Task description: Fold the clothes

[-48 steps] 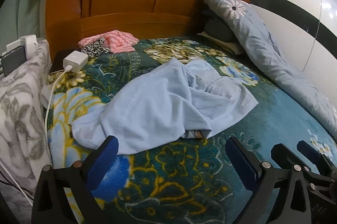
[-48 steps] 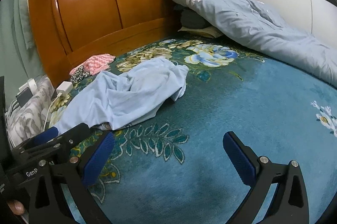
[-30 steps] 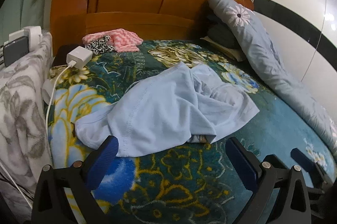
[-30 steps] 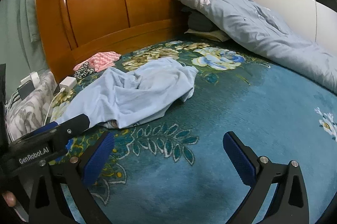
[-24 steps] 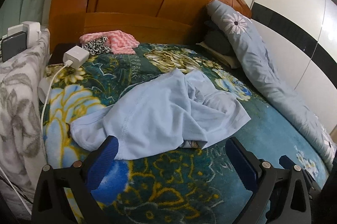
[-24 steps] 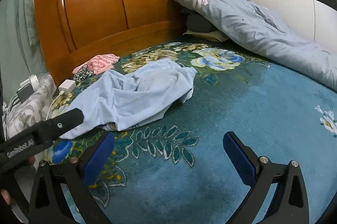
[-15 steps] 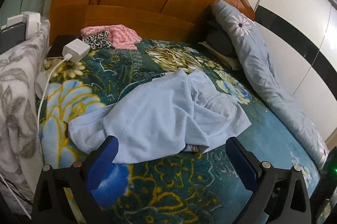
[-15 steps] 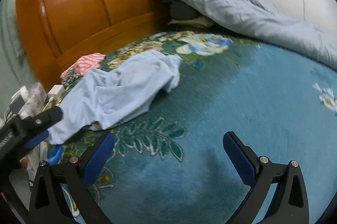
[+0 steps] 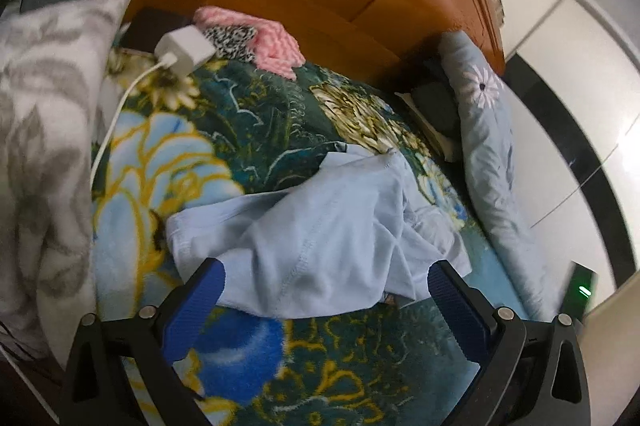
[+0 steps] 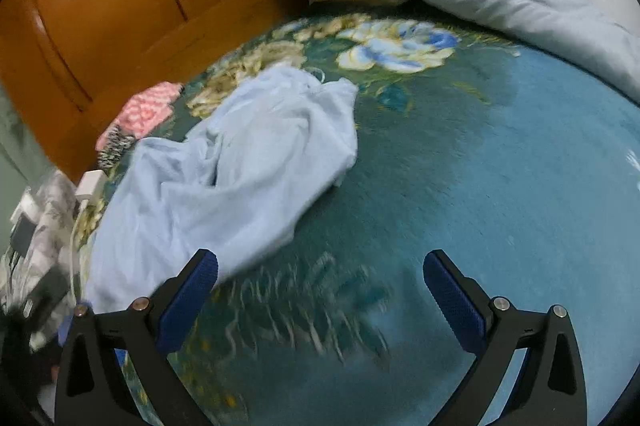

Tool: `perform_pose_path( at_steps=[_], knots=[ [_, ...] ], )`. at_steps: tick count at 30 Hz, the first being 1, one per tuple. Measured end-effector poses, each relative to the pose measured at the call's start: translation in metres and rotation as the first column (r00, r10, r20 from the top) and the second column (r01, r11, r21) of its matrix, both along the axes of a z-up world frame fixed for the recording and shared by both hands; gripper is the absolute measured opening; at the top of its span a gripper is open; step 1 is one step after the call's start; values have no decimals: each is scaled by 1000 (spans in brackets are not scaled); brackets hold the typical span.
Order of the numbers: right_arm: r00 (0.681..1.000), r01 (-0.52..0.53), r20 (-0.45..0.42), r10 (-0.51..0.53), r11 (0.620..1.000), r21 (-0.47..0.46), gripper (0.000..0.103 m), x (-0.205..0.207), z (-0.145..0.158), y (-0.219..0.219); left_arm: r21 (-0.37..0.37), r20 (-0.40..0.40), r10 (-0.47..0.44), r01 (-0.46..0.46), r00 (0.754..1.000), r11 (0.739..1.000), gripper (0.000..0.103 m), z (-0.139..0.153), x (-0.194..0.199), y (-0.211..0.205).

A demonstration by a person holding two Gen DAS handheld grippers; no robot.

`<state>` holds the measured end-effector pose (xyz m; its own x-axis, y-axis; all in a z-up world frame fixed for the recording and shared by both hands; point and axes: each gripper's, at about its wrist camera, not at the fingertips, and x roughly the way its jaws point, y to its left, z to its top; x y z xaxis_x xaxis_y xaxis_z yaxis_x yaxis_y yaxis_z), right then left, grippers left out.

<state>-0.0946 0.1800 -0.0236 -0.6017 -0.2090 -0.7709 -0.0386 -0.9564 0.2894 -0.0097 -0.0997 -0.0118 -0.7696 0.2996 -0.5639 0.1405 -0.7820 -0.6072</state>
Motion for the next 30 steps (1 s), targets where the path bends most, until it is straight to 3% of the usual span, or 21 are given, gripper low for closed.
perform_pose_path(
  at_steps=[2, 5, 6, 7, 9, 12, 15, 18, 20, 25, 30],
  knots=[
    [1000, 22, 14, -22, 999, -47, 99, -16, -3, 1, 30, 3, -4, 4, 1000, 1000, 103, 0, 0, -4],
    [996, 87, 38, -81, 975, -204, 60, -33, -13, 9, 47, 2, -22, 22, 1000, 999, 103, 0, -1, -5],
    [995, 97, 48, -88, 959, -268, 32, -34, -15, 10, 46, 2, -35, 35, 999, 998, 103, 0, -2, -3],
    [994, 109, 58, -96, 945, -309, 17, -32, -15, 9, 43, 0, -48, 48, 999, 998, 103, 1, -3, -2],
    [994, 111, 45, -102, 959, -260, 10, -25, -1, 3, 29, -13, -79, 79, 997, 996, 103, 3, -2, 0],
    [996, 58, -61, -70, 981, -184, 2, 1, 44, 5, 14, -45, -123, 123, 991, 992, 103, 10, 2, 5],
    [984, 47, -165, -65, 993, -107, 1, 54, 89, 27, 3, -82, -152, 153, 985, 988, 103, 19, 8, 7],
    [971, 93, -226, -82, 995, 35, 0, 109, 119, 54, 14, -127, -181, 184, 975, 983, 103, 26, 13, 13],
    [964, 146, -231, -128, 988, 59, 0, 139, 130, 78, 25, -143, -213, 218, 967, 976, 103, 28, 13, 20],
    [960, 210, -202, -191, 975, 75, 0, 196, 129, 119, -33, -90, -241, 239, 966, 970, 103, 26, 12, 42],
    [985, 124, -123, -123, 992, 4, 0, 182, 95, 110, -29, -24, -216, 215, 976, 976, 103, 16, 11, 48]
  ],
)
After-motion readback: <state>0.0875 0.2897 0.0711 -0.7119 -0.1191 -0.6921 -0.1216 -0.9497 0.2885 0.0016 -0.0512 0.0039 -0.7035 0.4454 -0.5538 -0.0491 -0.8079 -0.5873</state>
